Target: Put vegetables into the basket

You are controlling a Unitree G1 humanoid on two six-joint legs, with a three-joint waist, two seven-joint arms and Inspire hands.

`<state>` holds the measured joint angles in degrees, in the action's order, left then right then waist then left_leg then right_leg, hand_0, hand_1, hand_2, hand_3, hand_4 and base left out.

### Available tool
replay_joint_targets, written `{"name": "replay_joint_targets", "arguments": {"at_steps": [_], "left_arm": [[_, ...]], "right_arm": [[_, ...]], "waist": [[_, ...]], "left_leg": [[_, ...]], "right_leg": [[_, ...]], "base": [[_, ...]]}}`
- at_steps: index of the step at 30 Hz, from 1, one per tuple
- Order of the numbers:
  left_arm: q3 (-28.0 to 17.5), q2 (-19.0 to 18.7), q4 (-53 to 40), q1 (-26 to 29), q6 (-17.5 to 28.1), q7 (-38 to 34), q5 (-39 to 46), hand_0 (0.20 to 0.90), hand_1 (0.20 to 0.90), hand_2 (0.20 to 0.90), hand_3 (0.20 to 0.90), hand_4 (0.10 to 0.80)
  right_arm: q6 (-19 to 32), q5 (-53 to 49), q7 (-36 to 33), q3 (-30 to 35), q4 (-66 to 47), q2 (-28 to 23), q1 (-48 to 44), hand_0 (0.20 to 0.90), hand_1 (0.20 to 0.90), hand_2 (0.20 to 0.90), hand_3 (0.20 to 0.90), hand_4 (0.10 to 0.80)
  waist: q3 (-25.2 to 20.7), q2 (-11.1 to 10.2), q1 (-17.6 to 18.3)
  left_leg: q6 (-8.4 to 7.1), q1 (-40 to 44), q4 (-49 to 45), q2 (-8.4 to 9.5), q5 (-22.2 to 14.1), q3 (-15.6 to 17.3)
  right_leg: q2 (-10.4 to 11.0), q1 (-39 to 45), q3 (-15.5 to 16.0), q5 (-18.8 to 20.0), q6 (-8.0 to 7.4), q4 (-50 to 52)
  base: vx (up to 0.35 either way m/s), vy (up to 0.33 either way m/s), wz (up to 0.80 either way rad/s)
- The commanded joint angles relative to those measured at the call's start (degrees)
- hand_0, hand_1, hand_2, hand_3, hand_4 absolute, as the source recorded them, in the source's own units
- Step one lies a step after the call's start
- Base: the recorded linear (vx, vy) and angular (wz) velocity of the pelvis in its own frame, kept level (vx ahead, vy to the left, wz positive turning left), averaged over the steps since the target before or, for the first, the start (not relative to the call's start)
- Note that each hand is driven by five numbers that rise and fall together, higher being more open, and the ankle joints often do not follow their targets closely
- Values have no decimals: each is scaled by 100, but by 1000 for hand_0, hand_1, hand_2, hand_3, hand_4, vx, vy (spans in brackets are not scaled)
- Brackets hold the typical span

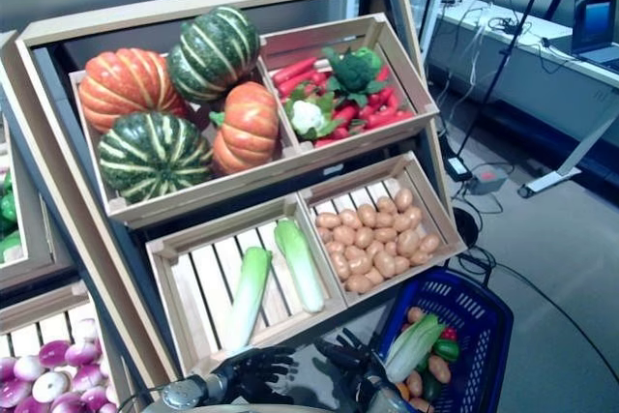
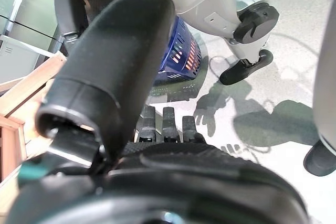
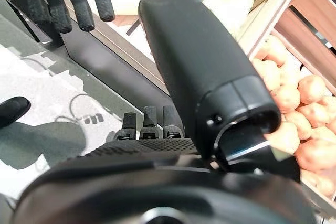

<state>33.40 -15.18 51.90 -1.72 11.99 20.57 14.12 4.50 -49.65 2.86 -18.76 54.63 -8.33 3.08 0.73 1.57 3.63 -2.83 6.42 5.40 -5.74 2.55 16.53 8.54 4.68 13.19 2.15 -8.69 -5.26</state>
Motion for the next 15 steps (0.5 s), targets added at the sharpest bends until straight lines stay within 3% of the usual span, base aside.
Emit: {"name": "replay_joint_targets", "arguments": {"at_steps": [1, 5, 10, 15], "left_arm": [[28, 80, -71, 799, 626, -19, 55, 900, 900, 900, 900, 800], [22, 29, -148, 808, 684, 102, 194, 900, 900, 900, 900, 800], [-23, -16, -195, 814, 672, 150, 171, 900, 900, 900, 900, 800], [-92, -59, -231, 846, 847, -56, 246, 900, 900, 900, 900, 800]], "right_arm": [[221, 407, 19, -31, 115, 162, -765, 900, 900, 900, 900, 800], [196, 817, -161, -68, 306, 107, -808, 900, 900, 900, 900, 800], [-199, 1345, -323, -108, 520, -5, -860, 900, 900, 900, 900, 800], [-173, 1472, -531, -55, 605, -91, -949, 900, 900, 900, 900, 800]], "waist": [[297, -85, -115], [328, -73, -148], [348, -99, -195], [380, -140, -239]], "left_leg": [[-270, -31, -40, -230, -266, -364], [-269, -46, -40, -233, -249, -366], [-276, -36, -40, -233, -255, -361], [-281, -16, -40, -238, -263, -372]], "right_leg": [[237, 97, 182, 35, -121, 26], [251, 92, 203, 49, -123, 26], [269, 118, 249, 47, -131, 26], [263, 137, 276, 57, -131, 26]], "base": [[0, 0, 0], [0, 0, 0], [0, 0, 0], [0, -2, 1]]}}
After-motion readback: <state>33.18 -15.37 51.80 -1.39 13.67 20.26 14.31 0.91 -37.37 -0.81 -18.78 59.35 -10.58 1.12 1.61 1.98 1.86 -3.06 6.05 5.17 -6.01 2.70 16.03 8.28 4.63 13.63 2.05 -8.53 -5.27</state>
